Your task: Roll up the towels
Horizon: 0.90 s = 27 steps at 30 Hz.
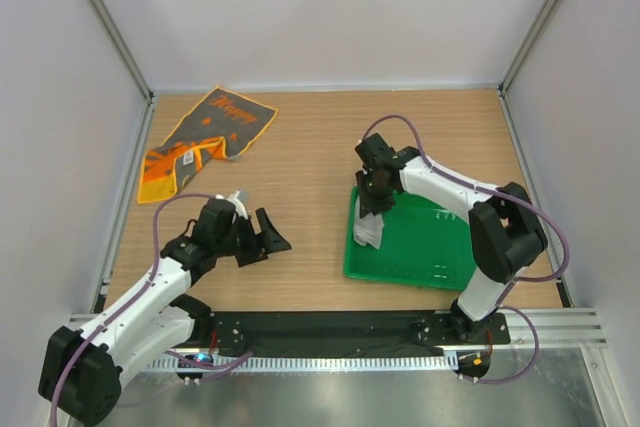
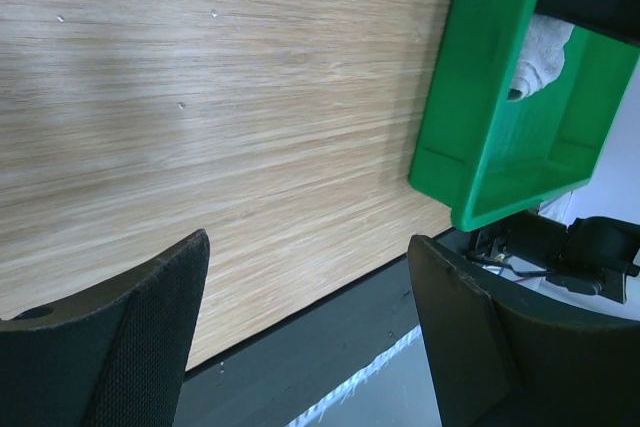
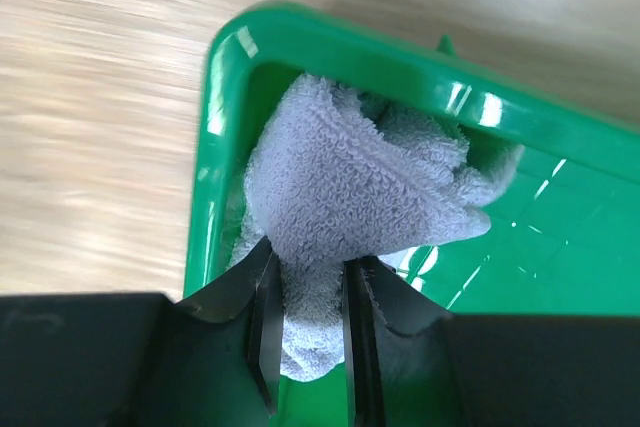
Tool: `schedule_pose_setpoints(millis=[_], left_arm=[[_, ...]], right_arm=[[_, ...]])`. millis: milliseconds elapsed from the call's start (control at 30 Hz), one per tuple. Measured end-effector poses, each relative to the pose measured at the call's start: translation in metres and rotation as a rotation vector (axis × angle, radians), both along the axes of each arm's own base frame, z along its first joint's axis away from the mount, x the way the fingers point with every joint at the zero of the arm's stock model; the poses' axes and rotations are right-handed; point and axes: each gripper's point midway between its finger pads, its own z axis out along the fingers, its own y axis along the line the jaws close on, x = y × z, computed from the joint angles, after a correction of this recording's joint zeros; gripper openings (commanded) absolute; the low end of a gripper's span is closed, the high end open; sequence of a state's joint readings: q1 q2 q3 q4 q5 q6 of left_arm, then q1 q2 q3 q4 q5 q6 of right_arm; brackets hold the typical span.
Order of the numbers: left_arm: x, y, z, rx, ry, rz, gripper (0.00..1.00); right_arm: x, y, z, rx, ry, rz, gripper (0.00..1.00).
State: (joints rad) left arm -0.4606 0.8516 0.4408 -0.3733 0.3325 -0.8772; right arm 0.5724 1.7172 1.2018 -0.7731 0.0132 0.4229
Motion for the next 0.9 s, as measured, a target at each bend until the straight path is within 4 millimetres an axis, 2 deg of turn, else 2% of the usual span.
schedule_pose_setpoints(millis=[100,167,267,367,400,467,600,667,733,900], left_arm=[[0.0,0.0,0.0,0.002,-0.003,0.001,0.8],[0.0,0.001,0.0,0.005,-0.005,0.004,0.8],[0.001,0.002,0.0,0.009,-0.007,0.009,0.8],[0.001,0.002,0.0,0.012,-0.008,0.011,0.8],[0.001,0.002,0.0,0.013,-0.008,0.01,0.8],[0.001,0.003,-0.001,0.015,-0.01,0.011,0.8],[0.001,0.003,-0.001,0.02,-0.009,0.014,0.8],[0.001,0.004,-0.002,0.021,-0.008,0.014,0.8],[0.001,0.004,-0.002,0.021,-0.007,0.014,0.8],[0.001,0.004,-0.002,0.023,-0.008,0.015,0.8]], right_arm=[[0.01,0.023,0.019,0.13,-0.073,0.037,0.01],[0.013,0.035,0.042,0.23,-0.142,0.059,0.01],[0.003,0.043,0.073,0.354,-0.219,0.084,0.01],[-0.011,0.046,0.091,0.456,-0.275,0.094,0.01],[-0.016,0.046,0.091,0.484,-0.283,0.093,0.01],[-0.028,0.044,0.076,0.518,-0.265,0.082,0.01],[-0.053,0.036,0.026,0.544,-0.178,0.042,0.01],[-0.063,0.031,0.007,0.567,-0.137,0.015,0.01],[-0.065,0.03,0.001,0.592,-0.125,-0.004,0.01],[-0.053,0.036,0.003,0.635,-0.155,-0.004,0.01]])
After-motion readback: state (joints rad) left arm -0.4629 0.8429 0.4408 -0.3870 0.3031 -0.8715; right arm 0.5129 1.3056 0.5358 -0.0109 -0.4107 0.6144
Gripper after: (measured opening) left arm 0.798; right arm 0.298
